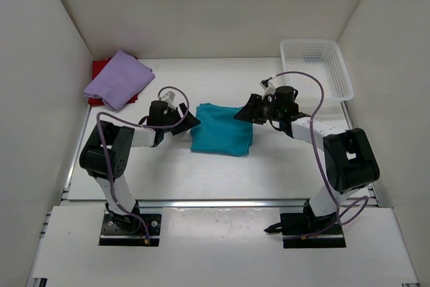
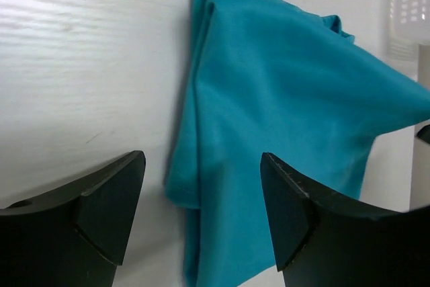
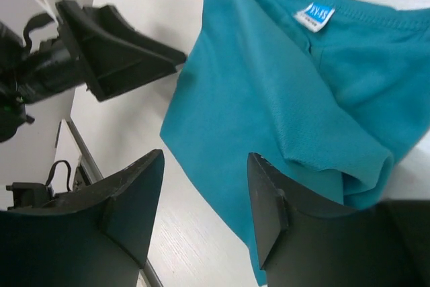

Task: Fold and stack the t-shirts
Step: Smooth out wrinkles on the folded tshirt, then put the neatly folded tshirt into the corner of the board with the left arm

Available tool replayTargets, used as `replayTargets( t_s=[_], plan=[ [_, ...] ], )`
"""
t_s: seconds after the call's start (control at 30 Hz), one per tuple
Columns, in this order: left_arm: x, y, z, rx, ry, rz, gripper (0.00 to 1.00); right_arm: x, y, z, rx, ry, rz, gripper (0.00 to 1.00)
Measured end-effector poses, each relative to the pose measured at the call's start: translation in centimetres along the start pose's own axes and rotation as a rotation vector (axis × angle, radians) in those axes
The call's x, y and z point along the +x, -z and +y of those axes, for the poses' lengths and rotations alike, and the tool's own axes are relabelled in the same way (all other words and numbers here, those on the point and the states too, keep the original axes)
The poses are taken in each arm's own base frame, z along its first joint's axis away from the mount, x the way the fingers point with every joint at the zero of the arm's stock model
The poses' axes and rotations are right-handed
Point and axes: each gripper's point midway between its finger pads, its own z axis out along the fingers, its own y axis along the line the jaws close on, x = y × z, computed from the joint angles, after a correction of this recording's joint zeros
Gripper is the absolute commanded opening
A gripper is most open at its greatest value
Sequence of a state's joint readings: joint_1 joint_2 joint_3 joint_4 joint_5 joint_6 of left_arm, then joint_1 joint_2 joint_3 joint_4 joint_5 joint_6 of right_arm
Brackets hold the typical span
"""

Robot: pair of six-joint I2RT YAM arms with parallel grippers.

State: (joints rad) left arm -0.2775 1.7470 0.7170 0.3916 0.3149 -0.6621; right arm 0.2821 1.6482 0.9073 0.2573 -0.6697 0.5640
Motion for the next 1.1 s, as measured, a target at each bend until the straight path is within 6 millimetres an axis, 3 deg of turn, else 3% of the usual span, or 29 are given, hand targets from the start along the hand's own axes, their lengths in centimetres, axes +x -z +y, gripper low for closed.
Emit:
replayTargets(
  t_s=[0.1,0.2,0.3,0.43,0.53,0.6,0.63,0.73,0.83,1.0,1.1],
  plan=[
    [0.5,-1.8,-1.7,0.069,-0.027,0.039,0.72,1.3,0.7,-0.4,0.023,-0.014,0.012,0.71],
    [1.3,-2.9,-2.9,0.131,-0.041,0.066,0.61,1.3,1.3,-1.1,0.047,-0.026,0.007,0.74],
    [1.8,-3.0,-2.9,0.146,-0.027,0.076,0.56,-0.1,2.4,-2.7,0.060,-0.087,-0.029,0.73],
    [1.9,-2.8,-2.5,0.139,-0.019,0.081,0.56,-2.0,3.1,-4.7,-0.033,-0.234,-0.075,0.72],
    [2.0,-2.6,-2.5,0.136,-0.017,0.083,0.57,-1.7,3.2,-4.9,-0.181,-0.398,-0.076,0.71],
    [2.1,-2.5,-2.5,0.135,-0.018,0.086,0.58,-1.1,3.1,-4.9,-0.259,-0.512,-0.045,0.81],
    [2.1,-2.5,-2.5,0.134,-0.018,0.086,0.60,-0.9,3.1,-4.8,-0.287,-0.552,-0.029,0.82],
    [1.9,-2.4,-2.6,0.139,-0.022,0.085,0.65,-0.7,3.3,-3.7,-0.324,-0.561,-0.002,0.88],
    [1.9,-2.3,-2.6,0.136,-0.027,0.087,0.65,-1.2,3.4,-1.4,-0.311,-0.452,-0.002,0.88],
    [2.1,-2.5,-2.9,0.128,-0.057,0.113,0.64,-4.9,5.7,4.4,-0.290,-0.151,-0.126,0.88],
    [2.3,-2.8,-3.2,0.116,-0.085,0.130,0.61,-6.4,8.0,6.5,-0.264,-0.025,-0.233,0.88]
  ],
)
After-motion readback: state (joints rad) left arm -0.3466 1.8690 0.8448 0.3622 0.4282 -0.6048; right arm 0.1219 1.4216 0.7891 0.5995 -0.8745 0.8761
